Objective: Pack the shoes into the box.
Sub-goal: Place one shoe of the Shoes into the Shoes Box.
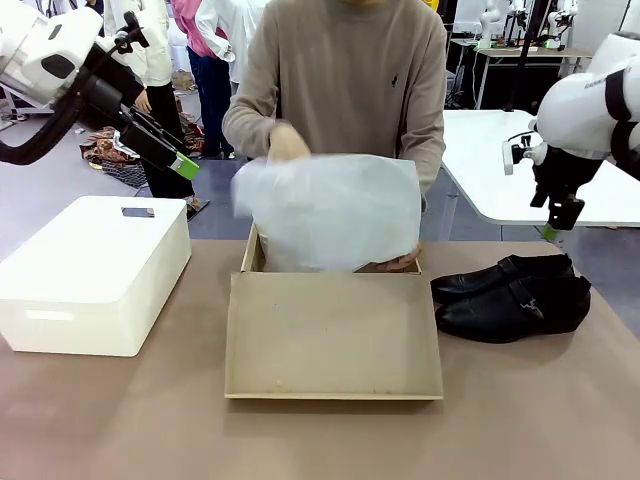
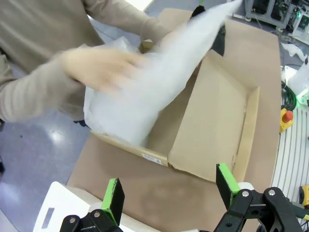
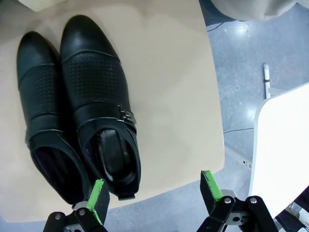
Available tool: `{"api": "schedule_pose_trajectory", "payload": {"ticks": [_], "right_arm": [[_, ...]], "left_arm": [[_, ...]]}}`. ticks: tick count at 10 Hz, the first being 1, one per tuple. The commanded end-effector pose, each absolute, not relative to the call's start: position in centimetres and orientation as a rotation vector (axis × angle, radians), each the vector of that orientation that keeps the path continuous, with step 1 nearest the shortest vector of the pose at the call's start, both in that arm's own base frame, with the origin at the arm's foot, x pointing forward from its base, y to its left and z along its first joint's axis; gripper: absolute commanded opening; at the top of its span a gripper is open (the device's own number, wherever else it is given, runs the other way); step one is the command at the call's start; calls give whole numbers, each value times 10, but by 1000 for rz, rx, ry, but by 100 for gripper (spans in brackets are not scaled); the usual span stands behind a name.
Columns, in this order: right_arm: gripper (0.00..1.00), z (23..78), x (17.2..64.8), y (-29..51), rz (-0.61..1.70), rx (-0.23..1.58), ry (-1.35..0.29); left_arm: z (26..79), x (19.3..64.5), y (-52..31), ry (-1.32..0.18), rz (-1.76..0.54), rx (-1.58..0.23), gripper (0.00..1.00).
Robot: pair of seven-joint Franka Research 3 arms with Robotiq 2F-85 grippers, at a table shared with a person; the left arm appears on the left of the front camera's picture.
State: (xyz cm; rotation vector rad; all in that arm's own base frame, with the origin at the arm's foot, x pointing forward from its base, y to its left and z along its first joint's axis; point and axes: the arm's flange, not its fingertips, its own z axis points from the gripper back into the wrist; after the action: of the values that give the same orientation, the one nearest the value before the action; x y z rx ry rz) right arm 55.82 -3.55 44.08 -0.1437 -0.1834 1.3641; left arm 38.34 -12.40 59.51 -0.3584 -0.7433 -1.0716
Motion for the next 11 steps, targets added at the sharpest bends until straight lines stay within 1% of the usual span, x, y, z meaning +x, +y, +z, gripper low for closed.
{"api": "schedule_pose_trajectory", "payload": {"ticks": [1,6,11], "right_arm": [[100,428,569,-47,1400,-158,-178],[100,397,596,-60,1417,-98,-170],[100,378,603,-62,1409,-59,-150]], "left_arm": [[594,385,-123,-748,-1075,-380,100],[594,385,-123,-748,-1075,-380,100],[594,385,-123,-748,-1075,-380,100]]}}
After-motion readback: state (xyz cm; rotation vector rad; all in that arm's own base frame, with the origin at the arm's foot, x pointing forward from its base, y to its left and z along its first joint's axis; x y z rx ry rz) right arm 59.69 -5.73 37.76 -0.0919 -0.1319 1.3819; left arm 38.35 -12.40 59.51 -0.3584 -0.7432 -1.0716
